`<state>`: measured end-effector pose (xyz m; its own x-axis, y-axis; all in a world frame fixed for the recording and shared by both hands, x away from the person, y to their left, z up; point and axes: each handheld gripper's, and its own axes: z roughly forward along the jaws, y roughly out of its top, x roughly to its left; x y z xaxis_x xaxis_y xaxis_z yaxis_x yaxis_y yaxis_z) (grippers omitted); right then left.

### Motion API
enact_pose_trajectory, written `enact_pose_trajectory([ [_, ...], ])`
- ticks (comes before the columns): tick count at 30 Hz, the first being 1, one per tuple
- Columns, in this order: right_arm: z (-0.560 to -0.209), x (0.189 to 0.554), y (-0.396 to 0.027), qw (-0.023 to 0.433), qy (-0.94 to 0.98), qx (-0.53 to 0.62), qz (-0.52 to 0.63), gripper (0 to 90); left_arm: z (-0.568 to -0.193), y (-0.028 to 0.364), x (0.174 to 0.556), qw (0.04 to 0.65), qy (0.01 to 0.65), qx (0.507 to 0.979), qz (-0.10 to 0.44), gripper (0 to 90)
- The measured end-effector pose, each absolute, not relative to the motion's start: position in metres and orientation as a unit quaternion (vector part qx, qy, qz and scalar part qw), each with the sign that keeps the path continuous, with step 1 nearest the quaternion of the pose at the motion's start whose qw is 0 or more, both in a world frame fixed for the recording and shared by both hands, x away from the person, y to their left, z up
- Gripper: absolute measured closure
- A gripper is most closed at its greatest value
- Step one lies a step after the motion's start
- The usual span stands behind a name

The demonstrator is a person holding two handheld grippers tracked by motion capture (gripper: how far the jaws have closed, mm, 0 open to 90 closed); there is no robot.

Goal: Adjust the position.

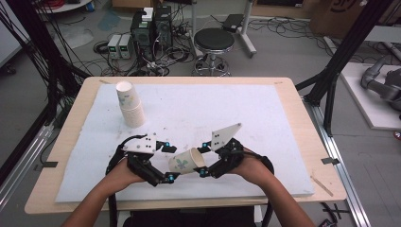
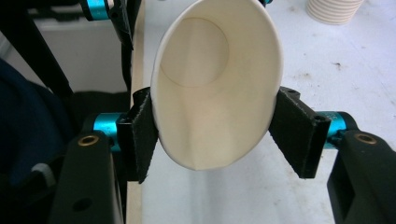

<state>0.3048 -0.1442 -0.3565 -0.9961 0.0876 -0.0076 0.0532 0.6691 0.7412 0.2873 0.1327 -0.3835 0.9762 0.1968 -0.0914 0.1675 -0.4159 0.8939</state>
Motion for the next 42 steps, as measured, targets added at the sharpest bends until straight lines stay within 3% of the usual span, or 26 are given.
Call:
enact_pose_trajectory([
  [30,-0.333,0.310,-0.104,0.039,0.967,-0.011,0.251,36.1,-0.393,0.114,0.296,0.430,0.097,0.897,0.024,15.5],
  [42,-0.328,0.310,-0.094,0.045,0.975,-0.024,0.218,36.1,-0.394,0.108,0.298,0.423,0.103,0.900,0.021,18.5],
])
